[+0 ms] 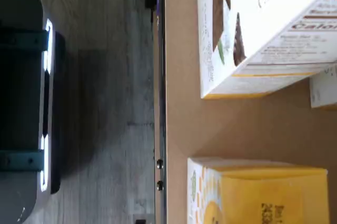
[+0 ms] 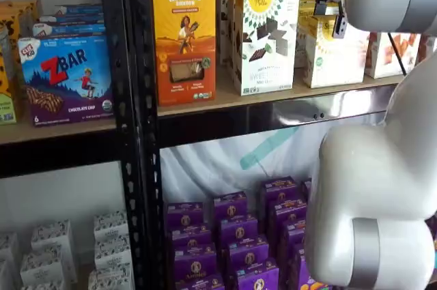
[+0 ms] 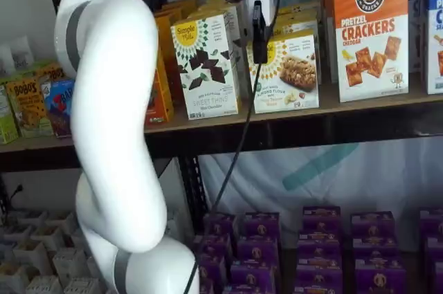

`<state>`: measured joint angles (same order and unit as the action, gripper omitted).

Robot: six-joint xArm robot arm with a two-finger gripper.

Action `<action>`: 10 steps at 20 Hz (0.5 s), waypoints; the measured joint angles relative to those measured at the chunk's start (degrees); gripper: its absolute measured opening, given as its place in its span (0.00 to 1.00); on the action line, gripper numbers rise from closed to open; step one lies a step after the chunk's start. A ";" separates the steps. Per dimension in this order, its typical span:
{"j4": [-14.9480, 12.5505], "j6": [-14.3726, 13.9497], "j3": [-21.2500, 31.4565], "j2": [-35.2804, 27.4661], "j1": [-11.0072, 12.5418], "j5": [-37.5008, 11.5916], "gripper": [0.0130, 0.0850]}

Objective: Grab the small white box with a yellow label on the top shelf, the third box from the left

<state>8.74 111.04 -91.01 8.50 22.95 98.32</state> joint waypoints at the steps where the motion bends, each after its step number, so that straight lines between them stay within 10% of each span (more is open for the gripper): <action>1: -0.31 -0.03 0.40 0.25 -0.13 -0.29 1.00; 10: -2.97 -0.12 6.11 3.76 -1.01 -5.60 1.00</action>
<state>5.77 110.93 -84.90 12.26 21.94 92.72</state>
